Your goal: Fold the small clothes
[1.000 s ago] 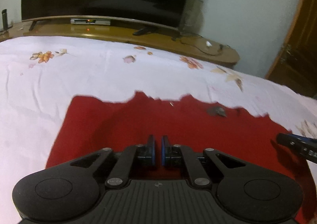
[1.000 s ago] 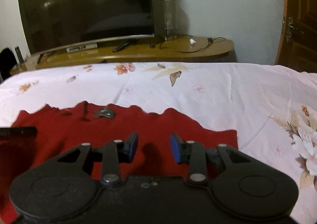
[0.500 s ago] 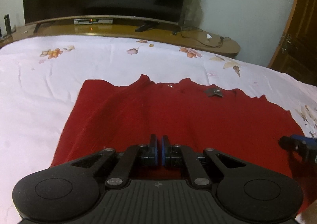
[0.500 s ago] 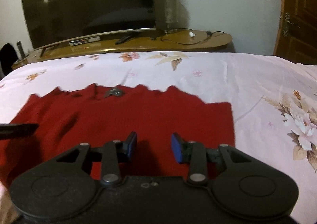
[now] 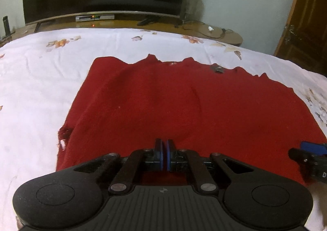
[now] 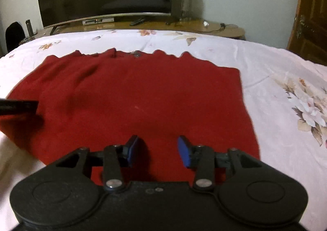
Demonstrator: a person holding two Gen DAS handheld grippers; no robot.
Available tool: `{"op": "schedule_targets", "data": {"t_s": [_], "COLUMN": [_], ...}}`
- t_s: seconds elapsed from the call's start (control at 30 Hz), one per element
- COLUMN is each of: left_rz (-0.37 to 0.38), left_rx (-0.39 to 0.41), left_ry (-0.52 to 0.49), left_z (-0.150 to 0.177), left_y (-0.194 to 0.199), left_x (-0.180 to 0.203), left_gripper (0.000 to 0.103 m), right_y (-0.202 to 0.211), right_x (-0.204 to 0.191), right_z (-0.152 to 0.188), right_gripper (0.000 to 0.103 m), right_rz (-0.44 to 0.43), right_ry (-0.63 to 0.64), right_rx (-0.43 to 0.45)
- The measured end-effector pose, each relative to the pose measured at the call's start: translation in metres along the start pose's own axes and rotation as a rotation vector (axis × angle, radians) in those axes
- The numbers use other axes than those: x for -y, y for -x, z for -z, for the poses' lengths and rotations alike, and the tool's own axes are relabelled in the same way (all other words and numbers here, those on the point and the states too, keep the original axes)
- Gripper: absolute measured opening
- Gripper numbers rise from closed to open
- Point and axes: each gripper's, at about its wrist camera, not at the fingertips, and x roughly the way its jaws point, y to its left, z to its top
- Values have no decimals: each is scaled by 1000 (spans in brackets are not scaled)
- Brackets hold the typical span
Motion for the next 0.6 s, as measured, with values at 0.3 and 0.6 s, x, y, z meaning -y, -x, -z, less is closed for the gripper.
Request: {"op": "schedule_targets", "data": {"t_s": [0.3,0.6], "left_rz": [-32,-91], "left_rx": [3,17], "left_ry": [34,90], "left_z": [11,-8], "left_y": [15,36], "left_x": [-20,-34], "left_gripper": [4,4], "right_y": [12,23], "right_x": [24,27], "right_z": [15,-10], "right_gripper": [41,42], "right_rz": [30,-84], "right_ry": [-6,-94], "right_rx": [3,29]}}
